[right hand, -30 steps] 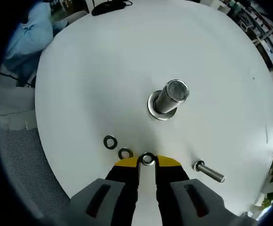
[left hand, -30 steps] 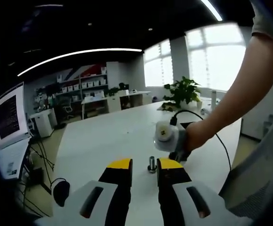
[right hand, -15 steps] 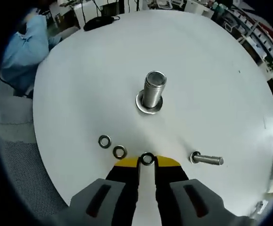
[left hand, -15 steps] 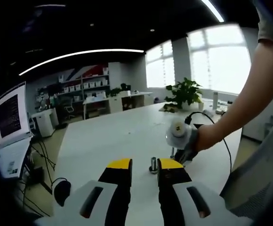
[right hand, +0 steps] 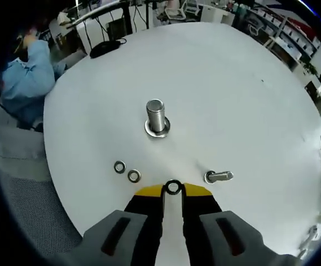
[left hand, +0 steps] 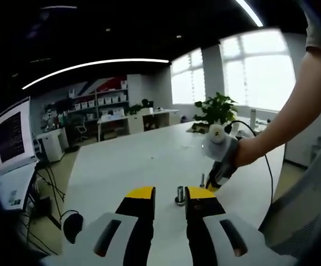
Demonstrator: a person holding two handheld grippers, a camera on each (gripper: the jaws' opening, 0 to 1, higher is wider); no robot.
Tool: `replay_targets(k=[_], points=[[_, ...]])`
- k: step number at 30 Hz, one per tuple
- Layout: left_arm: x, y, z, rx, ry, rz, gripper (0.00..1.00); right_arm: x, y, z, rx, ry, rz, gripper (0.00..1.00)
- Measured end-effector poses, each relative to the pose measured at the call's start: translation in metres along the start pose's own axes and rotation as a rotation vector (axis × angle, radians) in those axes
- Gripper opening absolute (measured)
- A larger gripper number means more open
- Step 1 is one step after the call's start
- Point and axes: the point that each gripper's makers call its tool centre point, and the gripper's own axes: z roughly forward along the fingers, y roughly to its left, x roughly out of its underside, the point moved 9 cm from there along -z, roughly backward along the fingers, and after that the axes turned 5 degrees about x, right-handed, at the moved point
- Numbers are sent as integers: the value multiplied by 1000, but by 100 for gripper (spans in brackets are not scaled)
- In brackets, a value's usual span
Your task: Place the washer onto the threaded stud by aligning its center hole with the stud, sliding it down to the base, and recovering from edge contact or off-axis alignment until the washer reaches the visible bottom stop.
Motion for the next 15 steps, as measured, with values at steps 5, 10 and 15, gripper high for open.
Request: replay_targets(k=[5, 10, 15], points=[[-1, -1, 0, 5, -1, 5, 19, -3, -6, -14, 17, -46, 43, 13], [0, -2, 0, 7, 1, 9, 19, -7, -12, -20, 34, -63, 35, 13], [0, -2, 0, 5, -1, 9, 19, -7, -17, -24, 49, -71, 42, 13]])
